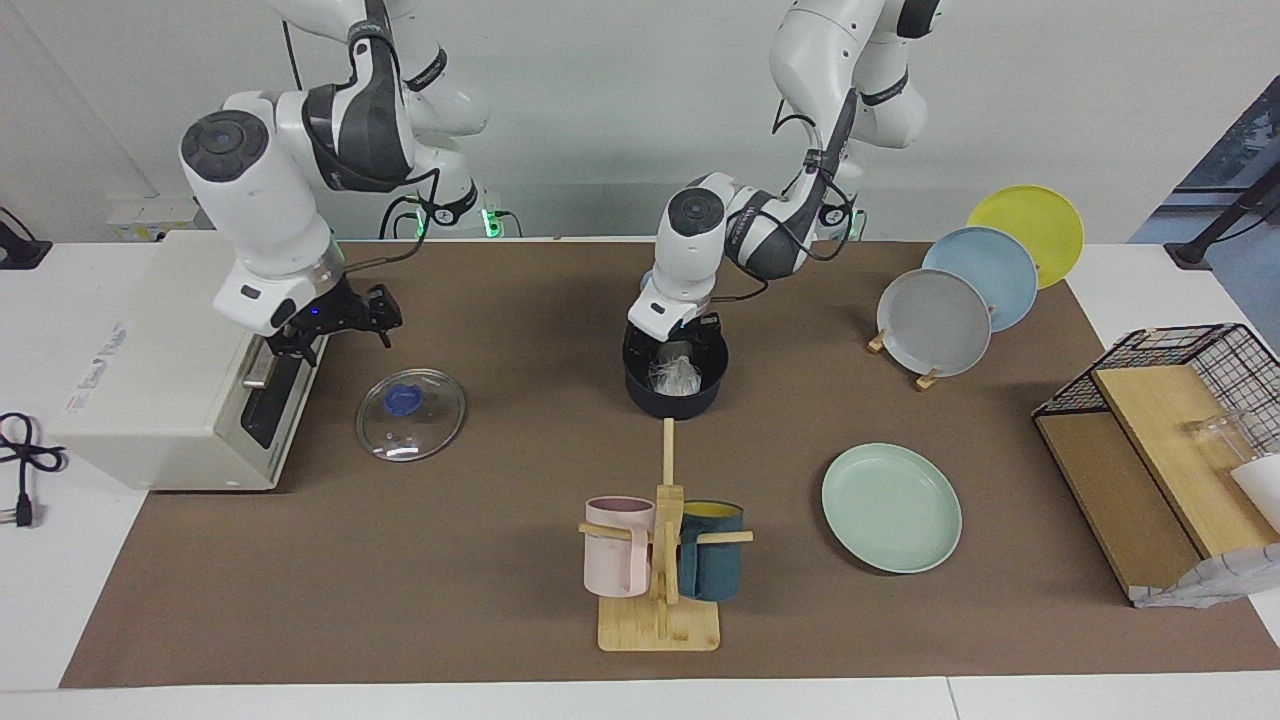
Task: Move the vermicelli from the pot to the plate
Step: 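Pinch the vermicelli with the left gripper while the right gripper withdraws, then lift the vermicelli out and carry it to the green plate with the left gripper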
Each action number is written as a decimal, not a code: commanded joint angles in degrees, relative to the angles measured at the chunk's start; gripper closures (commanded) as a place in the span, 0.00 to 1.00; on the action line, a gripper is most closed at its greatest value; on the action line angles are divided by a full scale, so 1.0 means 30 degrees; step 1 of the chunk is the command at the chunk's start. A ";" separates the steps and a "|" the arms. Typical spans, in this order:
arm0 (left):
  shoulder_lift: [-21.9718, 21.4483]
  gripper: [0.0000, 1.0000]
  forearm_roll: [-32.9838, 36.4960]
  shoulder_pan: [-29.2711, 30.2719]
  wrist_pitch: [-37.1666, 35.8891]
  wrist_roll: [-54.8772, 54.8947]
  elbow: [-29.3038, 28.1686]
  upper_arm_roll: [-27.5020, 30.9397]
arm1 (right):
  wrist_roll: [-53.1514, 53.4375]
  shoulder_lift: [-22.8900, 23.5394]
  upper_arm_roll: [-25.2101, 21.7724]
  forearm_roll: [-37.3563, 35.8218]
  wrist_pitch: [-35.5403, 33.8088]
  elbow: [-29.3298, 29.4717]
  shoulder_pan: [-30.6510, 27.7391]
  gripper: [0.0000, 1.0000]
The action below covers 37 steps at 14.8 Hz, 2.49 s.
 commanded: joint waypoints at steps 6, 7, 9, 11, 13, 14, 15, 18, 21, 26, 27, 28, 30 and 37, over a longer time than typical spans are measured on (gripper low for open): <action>-0.0112 1.00 -0.0061 -0.0267 -0.0059 0.0201 0.0394 0.0398 | 0.0304 -0.1106 -0.0253 0.0341 -0.4482 0.2879 -0.0481 0.00; -0.0288 1.00 -0.0061 -0.0208 -0.0205 0.0173 0.0423 0.0456 | 0.0333 -0.1194 -0.0951 0.0254 -0.4632 0.2821 0.0508 0.00; -0.0931 1.00 -0.0061 0.0083 -0.1225 0.0231 0.0802 0.0486 | 0.0217 -0.1254 -0.3118 0.0486 -0.4780 0.2734 0.1950 0.00; -0.1459 1.00 -0.0061 0.0378 -0.3214 0.0493 0.1882 0.0486 | 0.0420 -0.2330 -0.3126 0.0692 -0.4752 0.1860 0.2129 0.00; -0.2044 1.00 -0.0206 0.0843 -0.5207 0.0611 0.2909 0.0545 | 0.0684 -0.2514 -0.3271 0.0692 -0.4751 0.1502 0.2129 0.00; -0.2337 1.00 -0.0236 0.1195 -0.6173 0.0873 0.3378 0.0515 | 0.0714 -0.2369 -0.3301 0.0692 -0.4780 0.1879 0.2129 0.00; -0.2543 1.00 -0.0266 0.1634 -0.7372 0.1775 0.4166 0.0573 | 0.0714 -0.2019 -0.3302 0.0576 -0.4896 0.2608 0.2100 0.00; -0.2430 1.00 -0.1462 0.4673 -1.0860 0.5053 0.7560 0.0603 | 0.0744 -0.1928 -0.3447 0.0662 -0.5248 0.2704 0.2100 0.00; -0.1641 1.00 -0.2344 0.8075 -1.1867 0.7549 0.9385 0.0603 | 0.1034 -0.1840 -0.3564 0.0692 -0.5162 0.2878 0.2477 0.00; -0.0354 1.00 -0.2376 1.1127 -0.9883 1.1448 0.9447 0.0603 | 0.1125 -0.1664 -0.4472 0.0751 -0.5630 0.3172 0.3037 0.00; 0.0058 1.00 -0.2288 1.1218 -0.9150 1.1800 0.9389 0.0603 | 0.1124 -0.1664 -0.4503 0.0751 -0.5630 0.3172 0.3066 0.00; 0.0526 1.00 -0.2316 1.1276 -0.8330 1.2325 0.9301 0.0603 | 0.1153 -0.1722 -0.4474 0.0751 -0.5630 0.3172 0.3125 0.00; 0.1405 1.00 -0.2259 1.1597 -0.6806 1.3234 0.8864 0.0690 | 0.1154 -0.1694 -0.4474 0.0751 -0.5630 0.3143 0.3155 0.00; 0.3752 1.00 -0.1116 1.1307 -0.2383 1.4117 0.7723 0.0691 | 0.1329 -0.1810 -0.4679 0.1220 -0.5630 0.2967 0.2978 0.00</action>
